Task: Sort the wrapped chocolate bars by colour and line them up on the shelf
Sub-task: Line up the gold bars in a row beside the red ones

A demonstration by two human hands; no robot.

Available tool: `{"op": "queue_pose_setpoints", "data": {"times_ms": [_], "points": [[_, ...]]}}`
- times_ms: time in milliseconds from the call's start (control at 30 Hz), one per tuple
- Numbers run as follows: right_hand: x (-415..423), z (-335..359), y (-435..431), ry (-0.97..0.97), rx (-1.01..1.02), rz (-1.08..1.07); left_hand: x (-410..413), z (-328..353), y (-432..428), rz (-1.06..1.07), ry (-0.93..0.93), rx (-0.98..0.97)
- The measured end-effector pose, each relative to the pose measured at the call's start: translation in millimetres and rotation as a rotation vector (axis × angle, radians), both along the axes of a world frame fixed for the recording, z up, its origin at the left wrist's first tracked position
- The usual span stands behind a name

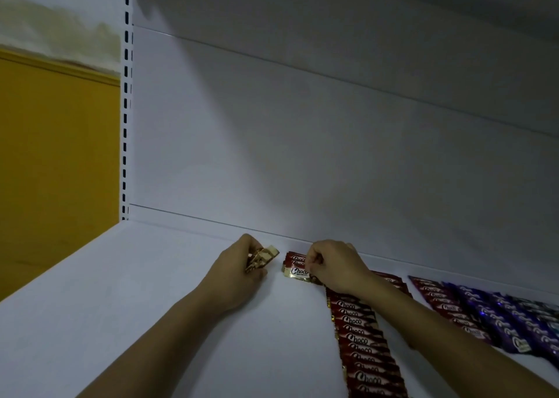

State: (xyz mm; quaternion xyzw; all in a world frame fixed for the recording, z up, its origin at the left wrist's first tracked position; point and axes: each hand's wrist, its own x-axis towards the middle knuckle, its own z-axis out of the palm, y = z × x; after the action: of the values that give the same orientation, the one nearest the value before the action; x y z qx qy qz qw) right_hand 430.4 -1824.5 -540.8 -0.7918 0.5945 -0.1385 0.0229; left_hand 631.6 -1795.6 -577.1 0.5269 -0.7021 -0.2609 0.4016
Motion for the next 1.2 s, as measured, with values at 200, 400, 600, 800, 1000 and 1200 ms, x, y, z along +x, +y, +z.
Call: {"op": "queue_pose_setpoints", "data": {"times_ms": [200, 400, 600, 800, 1000, 1200], "points": [[-3, -5, -1, -0.048, -0.014, 0.033, 4, 0, -4, 0.020, 0.057, -0.083], [15, 0, 17, -0.607, 0.205, 0.147, -1, -2, -6, -0.010, 0.293, -0.001], [18, 4, 19, -0.878, 0.275, 0.112, -2, 2, -1, -0.048, 0.358, 0.018], [16, -2, 23, -0.807, 0.344, 0.132, -2, 6, -1, -0.092, 0.472, 0.060], [14, -4, 25, -0.843, 0.326, 0.070, -2, -2, -3, -0.086, 0.283, -0.051], [20, -1, 25, -0.899, 0.337, 0.037, -4, 1, 0, 0.025, 0.054, -0.292]]}}
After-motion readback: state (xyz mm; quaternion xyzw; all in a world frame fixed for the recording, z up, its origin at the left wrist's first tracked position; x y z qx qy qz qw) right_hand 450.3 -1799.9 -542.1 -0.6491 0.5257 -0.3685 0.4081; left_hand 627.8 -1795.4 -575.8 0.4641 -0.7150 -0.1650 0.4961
